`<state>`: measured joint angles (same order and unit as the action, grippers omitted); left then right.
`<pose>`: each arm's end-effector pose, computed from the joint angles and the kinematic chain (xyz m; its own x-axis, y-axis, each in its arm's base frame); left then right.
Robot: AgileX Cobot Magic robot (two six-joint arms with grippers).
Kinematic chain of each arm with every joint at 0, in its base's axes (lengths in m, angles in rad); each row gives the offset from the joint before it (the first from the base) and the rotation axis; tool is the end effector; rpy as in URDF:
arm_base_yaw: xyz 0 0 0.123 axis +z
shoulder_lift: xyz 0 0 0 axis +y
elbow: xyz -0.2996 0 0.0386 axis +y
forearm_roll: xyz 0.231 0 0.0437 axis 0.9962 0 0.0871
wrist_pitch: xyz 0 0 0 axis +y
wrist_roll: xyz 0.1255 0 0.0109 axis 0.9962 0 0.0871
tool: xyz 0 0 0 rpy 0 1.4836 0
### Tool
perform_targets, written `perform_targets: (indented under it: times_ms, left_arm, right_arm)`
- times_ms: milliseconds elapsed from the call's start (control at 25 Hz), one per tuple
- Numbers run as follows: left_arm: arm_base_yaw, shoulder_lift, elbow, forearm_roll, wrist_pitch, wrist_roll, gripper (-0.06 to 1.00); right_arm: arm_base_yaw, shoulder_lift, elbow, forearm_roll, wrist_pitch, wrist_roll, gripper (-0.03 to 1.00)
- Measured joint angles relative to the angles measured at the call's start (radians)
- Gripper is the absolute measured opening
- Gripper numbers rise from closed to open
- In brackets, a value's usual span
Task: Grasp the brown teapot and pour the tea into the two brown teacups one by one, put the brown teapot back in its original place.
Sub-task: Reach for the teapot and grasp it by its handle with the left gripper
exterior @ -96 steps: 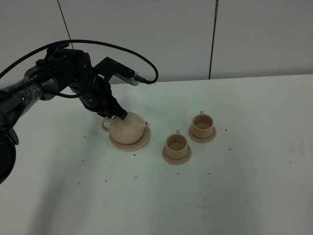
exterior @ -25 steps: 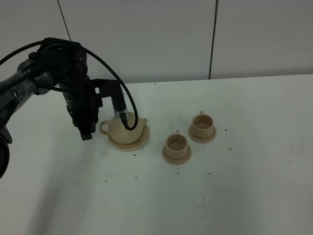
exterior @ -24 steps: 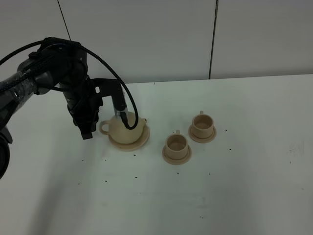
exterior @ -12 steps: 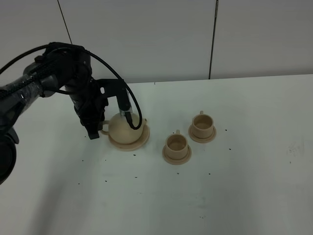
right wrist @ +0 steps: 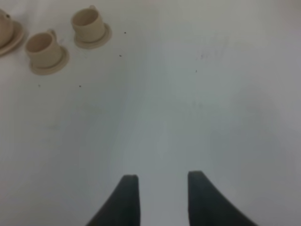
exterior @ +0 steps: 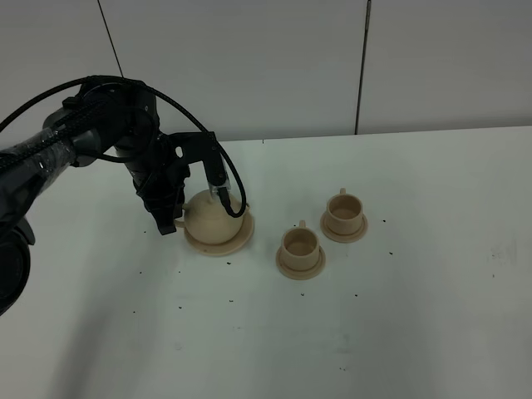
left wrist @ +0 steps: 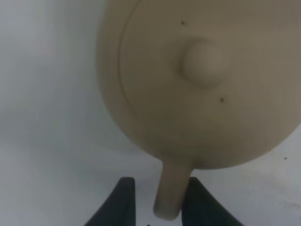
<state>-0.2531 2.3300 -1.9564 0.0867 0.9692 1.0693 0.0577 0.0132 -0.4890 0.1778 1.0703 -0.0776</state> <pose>0.4905 -0.1176 0.1507 -0.1968 0.9776 -0.0752 0.9271 0.2105 0.3100 -0.0057 0.0193 0.2504 -0.4807 -0.0194 -0.8766 -0.1888 0.9786 0.0819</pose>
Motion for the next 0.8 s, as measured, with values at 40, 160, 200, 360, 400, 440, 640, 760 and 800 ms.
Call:
perform_targets:
  times_ms: [40,160,200,360,400,440,640,760,800]
  left_arm:
    - [0.0,0.0,0.0,0.0,0.0,0.0,0.31]
    - [0.0,0.002,0.0,-0.008,-0.01,0.002,0.31]
    - [0.0,0.006,0.0,-0.016,-0.014,0.008,0.31]
    - [0.0,0.017,-0.001,-0.017,-0.022,0.027,0.31]
    - [0.0,0.018,-0.002,-0.017,-0.023,0.028,0.31]
    - [0.0,0.02,-0.002,-0.017,-0.025,0.029,0.31]
    - [0.0,0.021,-0.002,-0.018,-0.05,0.03,0.31]
    - [0.0,0.022,-0.002,-0.025,-0.065,0.039,0.29]
    - [0.0,0.022,-0.002,-0.027,-0.07,0.047,0.28]
  right_arm:
    - [0.0,0.0,0.0,0.0,0.0,0.0,0.24]
    - [0.0,0.0,0.0,0.0,0.0,0.0,0.24]
    - [0.0,0.0,0.0,0.0,0.0,0.0,0.24]
    - [0.0,0.0,0.0,0.0,0.0,0.0,0.24]
    - [0.0,0.0,0.0,0.0,0.0,0.0,0.24]
    - [0.0,0.0,0.0,0.0,0.0,0.0,0.24]
    - [0.0,0.0,0.0,0.0,0.0,0.0,0.24]
    - [0.0,0.0,0.0,0.0,0.0,0.0,0.24]
    - [0.0,0.0,0.0,0.0,0.0,0.0,0.24]
